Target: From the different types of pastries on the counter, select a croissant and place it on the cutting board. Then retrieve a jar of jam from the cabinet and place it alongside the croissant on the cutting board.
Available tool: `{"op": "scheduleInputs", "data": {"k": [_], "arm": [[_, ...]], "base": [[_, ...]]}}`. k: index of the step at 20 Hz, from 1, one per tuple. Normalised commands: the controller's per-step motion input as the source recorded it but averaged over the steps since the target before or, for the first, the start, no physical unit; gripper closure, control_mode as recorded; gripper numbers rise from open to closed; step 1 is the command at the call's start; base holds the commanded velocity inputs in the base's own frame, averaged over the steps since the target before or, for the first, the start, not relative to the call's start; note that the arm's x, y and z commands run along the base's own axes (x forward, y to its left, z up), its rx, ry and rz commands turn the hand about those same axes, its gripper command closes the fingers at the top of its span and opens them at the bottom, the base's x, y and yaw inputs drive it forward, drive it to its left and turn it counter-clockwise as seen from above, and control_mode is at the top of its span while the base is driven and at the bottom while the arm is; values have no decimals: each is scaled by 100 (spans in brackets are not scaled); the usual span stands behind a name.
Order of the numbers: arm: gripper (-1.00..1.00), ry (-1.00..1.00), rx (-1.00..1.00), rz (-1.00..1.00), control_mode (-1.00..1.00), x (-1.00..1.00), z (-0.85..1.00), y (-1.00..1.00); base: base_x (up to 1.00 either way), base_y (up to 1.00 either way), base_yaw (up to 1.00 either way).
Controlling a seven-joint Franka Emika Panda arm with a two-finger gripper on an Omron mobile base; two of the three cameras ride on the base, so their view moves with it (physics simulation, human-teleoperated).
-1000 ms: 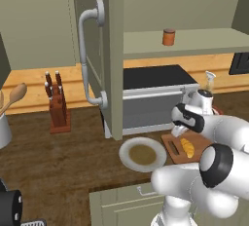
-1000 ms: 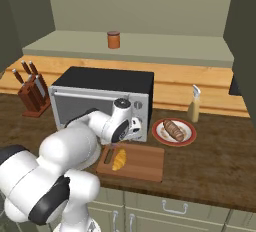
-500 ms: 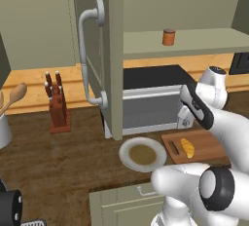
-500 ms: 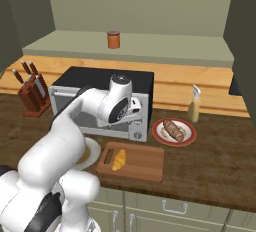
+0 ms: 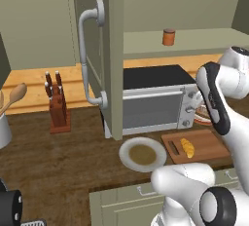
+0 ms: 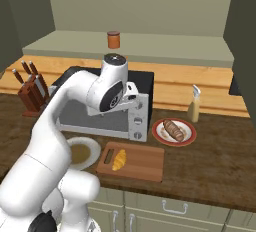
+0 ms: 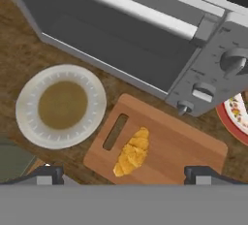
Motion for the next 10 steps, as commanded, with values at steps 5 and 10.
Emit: {"op": "scheduleInputs", "data": {"k": [5,10], "arm": [[-100,0,8,1,-100,-15,100,0],[-100,0,6,1,-100,-23,100,0]], "base": [[0,0,0],[0,0,0]]}}
